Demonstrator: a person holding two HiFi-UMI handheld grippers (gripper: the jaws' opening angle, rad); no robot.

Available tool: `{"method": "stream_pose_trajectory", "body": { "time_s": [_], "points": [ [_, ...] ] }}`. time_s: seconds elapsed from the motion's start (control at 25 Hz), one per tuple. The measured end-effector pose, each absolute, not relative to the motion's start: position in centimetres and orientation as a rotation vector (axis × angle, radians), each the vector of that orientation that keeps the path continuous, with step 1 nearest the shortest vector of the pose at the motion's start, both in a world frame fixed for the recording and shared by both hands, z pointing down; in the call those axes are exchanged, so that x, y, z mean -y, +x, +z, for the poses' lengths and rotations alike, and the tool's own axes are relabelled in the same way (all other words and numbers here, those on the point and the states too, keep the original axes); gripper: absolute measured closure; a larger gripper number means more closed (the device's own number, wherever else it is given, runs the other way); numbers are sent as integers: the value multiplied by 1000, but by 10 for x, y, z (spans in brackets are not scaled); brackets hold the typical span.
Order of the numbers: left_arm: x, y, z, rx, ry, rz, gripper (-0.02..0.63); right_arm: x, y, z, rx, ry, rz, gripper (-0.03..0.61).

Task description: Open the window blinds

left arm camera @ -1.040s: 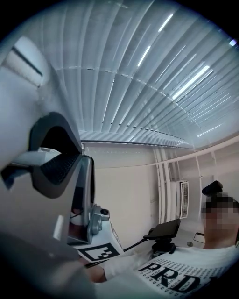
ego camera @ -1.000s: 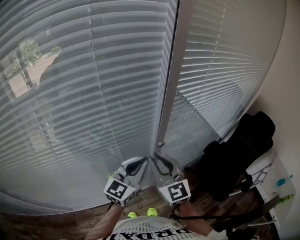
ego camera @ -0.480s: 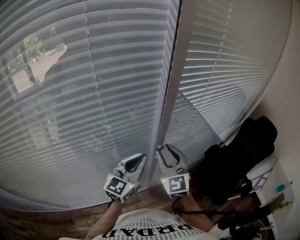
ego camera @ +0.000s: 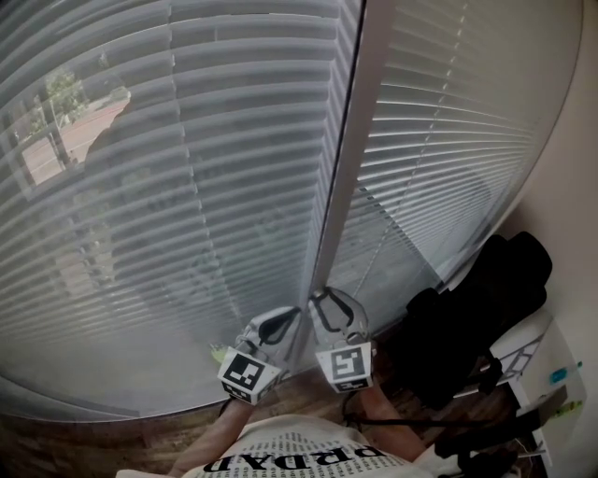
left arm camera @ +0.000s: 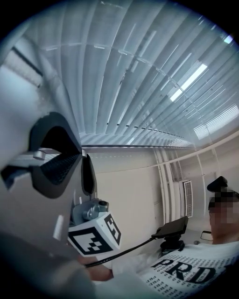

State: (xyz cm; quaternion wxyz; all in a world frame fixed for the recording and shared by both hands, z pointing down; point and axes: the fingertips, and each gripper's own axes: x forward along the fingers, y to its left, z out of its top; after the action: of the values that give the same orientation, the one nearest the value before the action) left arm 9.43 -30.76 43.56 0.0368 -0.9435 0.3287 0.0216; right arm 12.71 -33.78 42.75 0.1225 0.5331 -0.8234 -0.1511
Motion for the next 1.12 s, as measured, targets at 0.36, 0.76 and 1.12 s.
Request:
{"method": "stream_pose_trajectory", "body": {
  "time_s": [0.36,0.76,1.12],
  "points": [
    [309,90,435,-1008,-2931,61,621,340,129,427,2445,1644,-362,445],
    [307,91,437,-965,-2937,68,621,343,136,430,2576,1762,-59,445],
    [306,89,432,-966,-2941,62,621,344,139,431,2664,1842,203,445]
  ]
}}
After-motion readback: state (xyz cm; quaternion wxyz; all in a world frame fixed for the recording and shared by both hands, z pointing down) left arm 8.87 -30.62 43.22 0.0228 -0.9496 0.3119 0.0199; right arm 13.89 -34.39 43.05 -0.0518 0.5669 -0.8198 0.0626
